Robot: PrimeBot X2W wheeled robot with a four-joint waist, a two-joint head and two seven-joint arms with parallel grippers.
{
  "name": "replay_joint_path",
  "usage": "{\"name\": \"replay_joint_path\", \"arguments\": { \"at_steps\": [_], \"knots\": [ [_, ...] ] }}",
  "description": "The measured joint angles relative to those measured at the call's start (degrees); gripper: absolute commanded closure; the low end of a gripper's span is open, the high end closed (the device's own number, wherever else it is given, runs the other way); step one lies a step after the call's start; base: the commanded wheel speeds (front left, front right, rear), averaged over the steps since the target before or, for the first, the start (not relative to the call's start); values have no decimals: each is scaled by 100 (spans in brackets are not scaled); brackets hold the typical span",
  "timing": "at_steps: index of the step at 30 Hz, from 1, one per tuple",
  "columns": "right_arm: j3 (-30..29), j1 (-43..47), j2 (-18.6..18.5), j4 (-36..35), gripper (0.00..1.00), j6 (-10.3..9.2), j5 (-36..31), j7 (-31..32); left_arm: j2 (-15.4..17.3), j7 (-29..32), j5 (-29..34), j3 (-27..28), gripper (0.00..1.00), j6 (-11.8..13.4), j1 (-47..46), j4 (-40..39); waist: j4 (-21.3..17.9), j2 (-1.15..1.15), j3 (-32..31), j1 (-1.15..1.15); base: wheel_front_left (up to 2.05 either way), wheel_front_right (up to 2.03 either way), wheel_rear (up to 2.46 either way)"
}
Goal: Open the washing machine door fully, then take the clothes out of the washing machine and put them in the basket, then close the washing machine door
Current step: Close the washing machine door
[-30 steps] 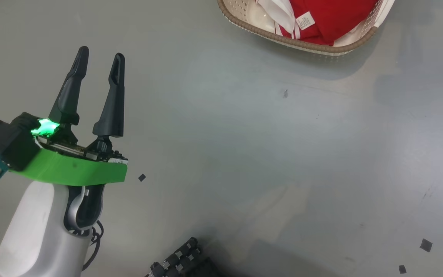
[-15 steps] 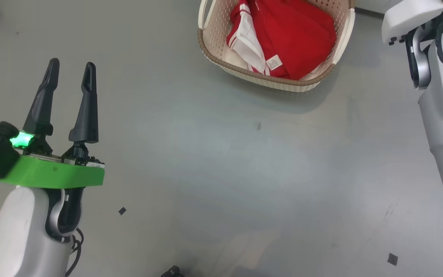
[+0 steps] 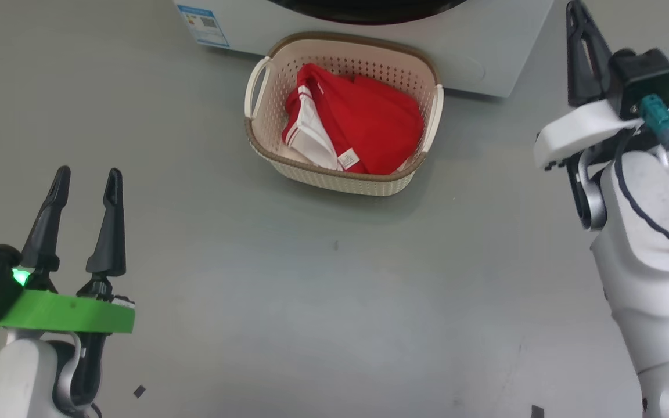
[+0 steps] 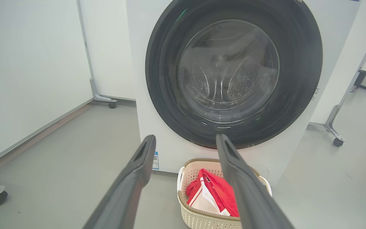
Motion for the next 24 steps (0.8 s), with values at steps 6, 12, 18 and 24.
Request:
{"name": "replay_joint_path", "arguments": {
  "at_steps": [6, 12, 18, 24],
  "knots": [
    [-83, 1005, 212, -288, 100, 1, 254, 1, 53, 0, 81, 76, 0, 0, 421, 69, -315, 0, -470, 0, 0, 0, 0],
    [-79, 1815, 377, -576, 100, 53, 417, 1, 148, 0, 172, 157, 0, 0, 973, 130, -646, 0, -934, 0, 0, 0, 0],
    [-238, 2514, 380, -950, 100, 49, 555, 1, 170, 0, 330, 201, 0, 0, 1236, 87, -1002, 0, -1321, 0, 0, 0, 0],
    [-366, 3082, 365, -1301, 100, 43, 604, 1, 167, 0, 382, 232, 0, 0, 1467, 55, -1297, 0, -1648, 0, 0, 0, 0]
  ]
}}
